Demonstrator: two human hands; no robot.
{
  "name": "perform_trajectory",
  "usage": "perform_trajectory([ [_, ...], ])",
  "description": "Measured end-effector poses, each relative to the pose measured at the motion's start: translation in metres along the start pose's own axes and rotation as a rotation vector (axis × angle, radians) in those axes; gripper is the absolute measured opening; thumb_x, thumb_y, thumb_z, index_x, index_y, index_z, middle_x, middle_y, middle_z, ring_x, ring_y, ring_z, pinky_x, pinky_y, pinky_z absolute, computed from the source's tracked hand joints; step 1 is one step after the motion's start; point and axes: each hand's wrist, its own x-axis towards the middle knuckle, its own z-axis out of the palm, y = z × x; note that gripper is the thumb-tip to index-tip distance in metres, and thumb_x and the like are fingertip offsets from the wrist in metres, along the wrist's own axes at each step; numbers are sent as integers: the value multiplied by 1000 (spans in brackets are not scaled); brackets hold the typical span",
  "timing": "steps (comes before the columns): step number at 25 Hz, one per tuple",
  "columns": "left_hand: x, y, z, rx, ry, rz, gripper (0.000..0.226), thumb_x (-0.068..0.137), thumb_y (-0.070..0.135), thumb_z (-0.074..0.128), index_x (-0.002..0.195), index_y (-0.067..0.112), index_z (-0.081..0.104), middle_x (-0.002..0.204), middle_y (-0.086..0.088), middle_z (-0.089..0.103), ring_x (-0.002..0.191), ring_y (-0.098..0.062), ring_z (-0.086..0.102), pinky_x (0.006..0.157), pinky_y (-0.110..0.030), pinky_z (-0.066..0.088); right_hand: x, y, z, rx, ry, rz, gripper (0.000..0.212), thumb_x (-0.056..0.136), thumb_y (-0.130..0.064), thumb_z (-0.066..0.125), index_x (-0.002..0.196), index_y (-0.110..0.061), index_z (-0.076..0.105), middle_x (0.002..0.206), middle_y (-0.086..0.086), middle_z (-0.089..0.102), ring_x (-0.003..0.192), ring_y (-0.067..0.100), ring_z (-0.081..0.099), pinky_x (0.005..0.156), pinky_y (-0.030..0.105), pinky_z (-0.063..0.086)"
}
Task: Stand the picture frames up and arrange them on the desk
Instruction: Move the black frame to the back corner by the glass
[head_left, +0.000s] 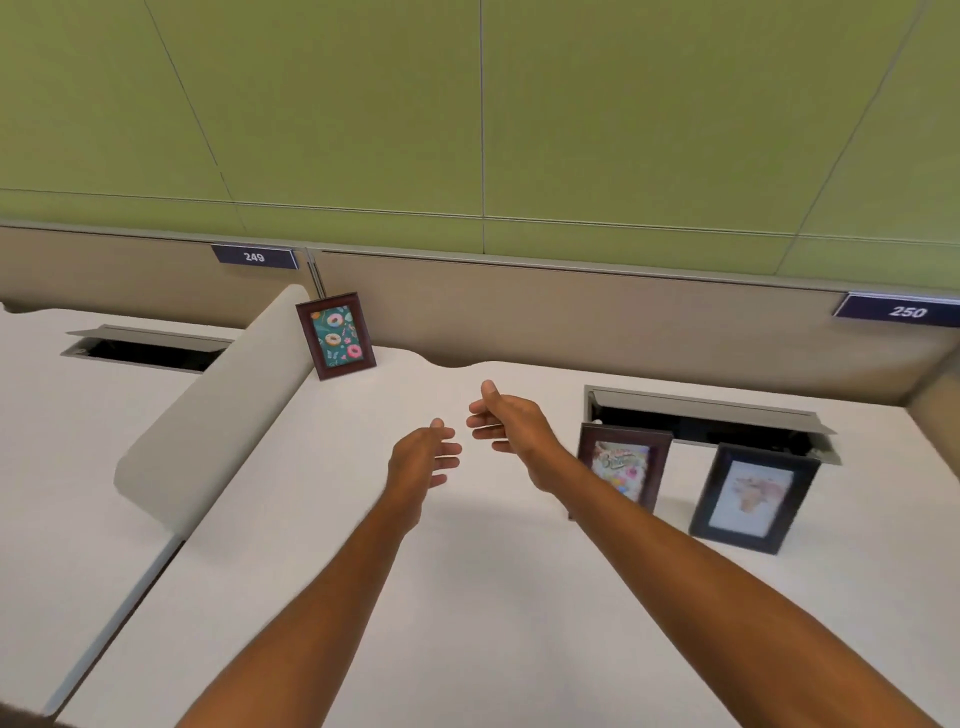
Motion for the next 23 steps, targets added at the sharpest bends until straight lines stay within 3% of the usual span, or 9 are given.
perform_trajectory([
  [12, -124, 1, 176, 11, -249, 118, 47, 104, 60, 59, 115, 18, 75, 109, -10, 83, 106, -31, 79, 91, -45, 62, -151, 44, -182, 55, 304, -64, 58, 103, -66, 51, 109, -17, 80, 103, 0, 84, 101, 20, 79, 89, 36, 57],
  [18, -124, 6, 254, 34, -406, 86, 42, 105, 62, 56, 117, 25, 72, 124, -2, 76, 116, -23, 72, 101, -45, 59, -169, 66, -265, 42, 508, 6, 57, 102, -67, 51, 110, -20, 80, 99, -4, 84, 98, 17, 80, 91, 37, 59],
  [23, -105, -2, 293, 33, -490, 27, 44, 105, 60, 57, 135, 28, 56, 142, 3, 60, 128, -22, 61, 112, -43, 49, -175, 87, -334, 57, 643, 55, 55, 102, -67, 51, 110, -20, 79, 99, -2, 84, 98, 20, 80, 86, 37, 60],
])
